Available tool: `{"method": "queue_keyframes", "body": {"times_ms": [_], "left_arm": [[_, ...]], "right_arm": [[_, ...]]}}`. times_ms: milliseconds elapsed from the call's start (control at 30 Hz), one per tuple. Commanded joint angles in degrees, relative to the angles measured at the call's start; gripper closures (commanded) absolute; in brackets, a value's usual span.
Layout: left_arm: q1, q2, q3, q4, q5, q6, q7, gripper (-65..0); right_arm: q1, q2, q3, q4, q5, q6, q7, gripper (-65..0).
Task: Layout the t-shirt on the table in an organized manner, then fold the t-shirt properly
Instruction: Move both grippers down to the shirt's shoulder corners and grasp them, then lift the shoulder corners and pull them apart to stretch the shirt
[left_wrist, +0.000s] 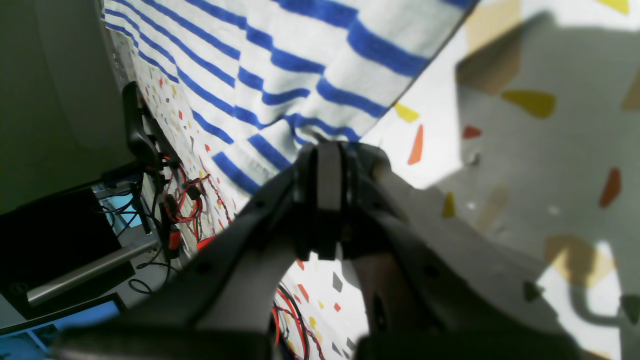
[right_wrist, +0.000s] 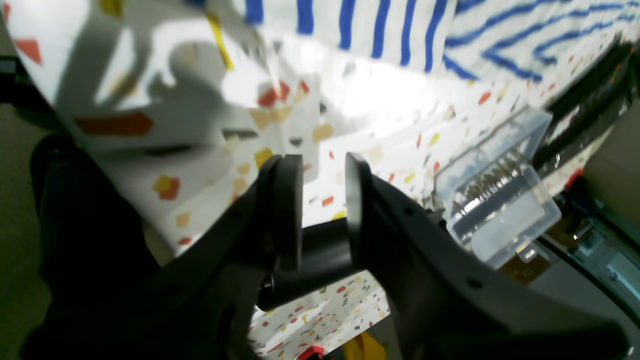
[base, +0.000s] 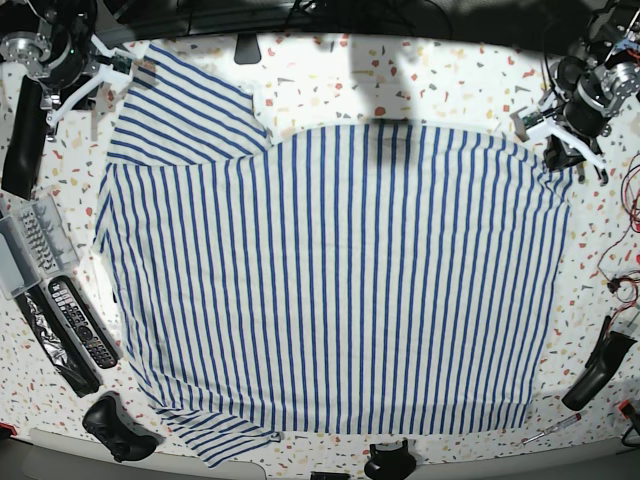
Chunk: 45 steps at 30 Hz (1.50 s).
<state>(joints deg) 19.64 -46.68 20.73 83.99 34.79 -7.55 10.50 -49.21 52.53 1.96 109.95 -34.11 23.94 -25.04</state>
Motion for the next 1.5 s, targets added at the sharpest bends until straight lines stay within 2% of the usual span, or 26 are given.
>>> {"method": "queue_keyframes", "body": {"times_ms": [0,100,200,300,400,600,967,1133,1167,1233,1333,1467], "left_arm": [[0.33,-0.81,0.09,-0.24,-0.26,-1.79,1.64,0.0],[0.33,-0.81,0.09,-0.24,-0.26,-1.79,1.64,0.0],[0.33,-0.81,0.09,-0.24,-0.26,-1.79,1.64,0.0],[0.35,-0.81,0.09,-0.24,-0.26,-1.6,1.64,0.0],[0.35,-0.81,0.09,-0.24,-0.26,-0.39,1.64,0.0],[0.35,-0.79,0.09,-0.24,-0.28,2.08,1.73,0.0],[0.35,-0.81,0.09,-0.24,-0.28,2.05,1.66,0.0],[0.37,-0.81,0.09,-0.24,-0.28,2.05,1.68,0.0],[0.37,-0.81,0.09,-0.24,-0.31,2.03,1.68,0.0],[0.37,-0.81,0.09,-0.24,-0.28,2.05,1.7,0.0],[0.37,-0.79,0.09,-0.24,-0.31,2.05,1.68,0.0],[0.37,-0.81,0.09,-0.24,-0.31,2.05,1.66,0.0]], "right_arm": [[0.02,0.94,0.57,0.52,-0.48,-0.87,-0.17,-14.6],[0.02,0.94,0.57,0.52,-0.48,-1.25,0.68,-14.5],[0.94,0.68,0.22,0.52,-0.46,-3.02,2.1,-14.5],[3.8,-0.04,-1.49,0.17,-0.42,-2.97,2.27,-14.5],[6.84,-0.17,-5.53,-1.01,-1.03,-2.97,1.84,-14.5],[12.66,-0.15,-14.62,-4.33,-8.44,-2.99,-0.66,-14.5],[18.43,-0.66,-24.35,-5.2,-8.55,-2.99,0.68,-14.9],[21.05,-2.19,-25.44,-5.38,-7.5,-2.93,0.63,-28.3],[21.44,-2.67,-25.46,-5.49,-6.97,-2.93,0.79,-29.3],[21.62,-3.48,-25.46,-5.57,-5.79,-2.51,0.83,-29.3],[21.59,-4.02,-25.59,-5.66,-5.79,0.5,1.7,-29.3],[22.01,-5.57,-25.59,-7.65,-5.79,0.76,2.16,-29.2]]}}
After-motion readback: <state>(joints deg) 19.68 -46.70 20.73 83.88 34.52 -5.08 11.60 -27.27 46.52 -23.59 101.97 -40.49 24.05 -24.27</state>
